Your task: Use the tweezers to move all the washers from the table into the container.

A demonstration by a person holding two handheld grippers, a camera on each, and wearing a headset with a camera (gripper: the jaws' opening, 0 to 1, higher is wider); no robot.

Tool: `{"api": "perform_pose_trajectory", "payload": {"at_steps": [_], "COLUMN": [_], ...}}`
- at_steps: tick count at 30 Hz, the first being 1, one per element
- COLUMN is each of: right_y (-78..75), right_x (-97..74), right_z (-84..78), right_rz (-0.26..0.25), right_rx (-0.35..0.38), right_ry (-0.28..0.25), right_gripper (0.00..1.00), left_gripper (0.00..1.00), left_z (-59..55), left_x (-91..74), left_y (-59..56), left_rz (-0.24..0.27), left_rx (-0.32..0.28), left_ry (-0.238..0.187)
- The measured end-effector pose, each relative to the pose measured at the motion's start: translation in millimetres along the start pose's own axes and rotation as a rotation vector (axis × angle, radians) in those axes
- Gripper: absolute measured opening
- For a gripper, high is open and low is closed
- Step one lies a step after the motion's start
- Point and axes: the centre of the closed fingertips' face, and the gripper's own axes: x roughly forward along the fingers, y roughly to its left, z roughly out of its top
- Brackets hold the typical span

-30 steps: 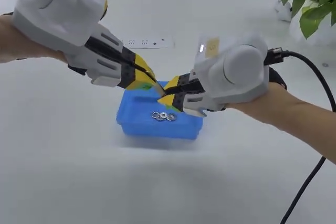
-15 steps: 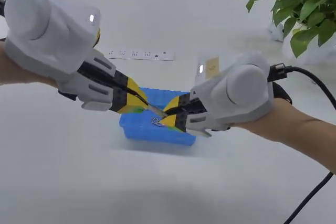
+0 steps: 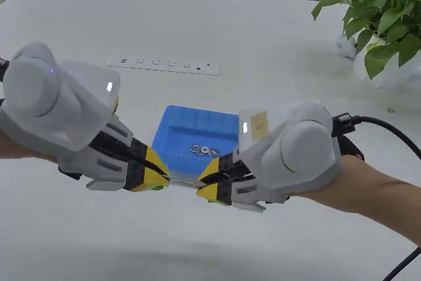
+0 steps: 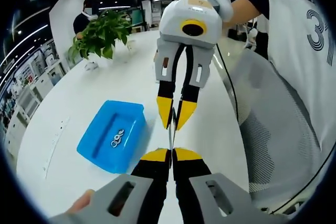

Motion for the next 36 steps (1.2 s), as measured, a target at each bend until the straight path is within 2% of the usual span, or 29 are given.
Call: {"api": "perform_pose_trajectory", "payload": {"at_steps": [4, 7, 13, 18, 26, 31, 36], "right_y": [-1.7, -2.0, 0.2, -0.9, -6.7, -6.2, -7.7], "right_x": [7.3, 13.7, 31.9, 41.1, 46.2, 46.4, 46.6], "right_z": [-14.5, -26.2, -48.3, -59.1, -72.5, -74.8, -75.3], "right_rz": [0.003, 0.016, 0.048, 0.058, 0.065, 0.066, 0.075], "right_rx": [0.013, 0.002, -0.012, -0.012, -0.007, 0.001, 0.029], "right_ry": [0.022, 0.057, 0.102, 0.118, 0.142, 0.143, 0.139], "right_gripper": [0.08, 0.08, 0.08, 0.08, 0.08, 0.08, 0.10], "left_gripper": [0.06, 0.06, 0.06, 0.06, 0.06, 0.06, 0.06], "left_z": [-9.4, -18.2, -37.9, -50.0, -56.6, -61.7, -61.9], "left_x": [15.3, 28.8, 49.9, 61.9, 75.3, 80.7, 80.8], "left_y": [3.0, 5.0, 5.2, 9.5, 17.8, 17.7, 22.1], "left_rz": [0.004, -0.007, -0.069, -0.089, -0.077, -0.079, -0.069], "left_rx": [-0.028, -0.048, -0.057, -0.018, 0.004, 0.023, 0.001], "left_ry": [-0.017, -0.004, 0.059, 0.104, 0.135, 0.157, 0.154]}}
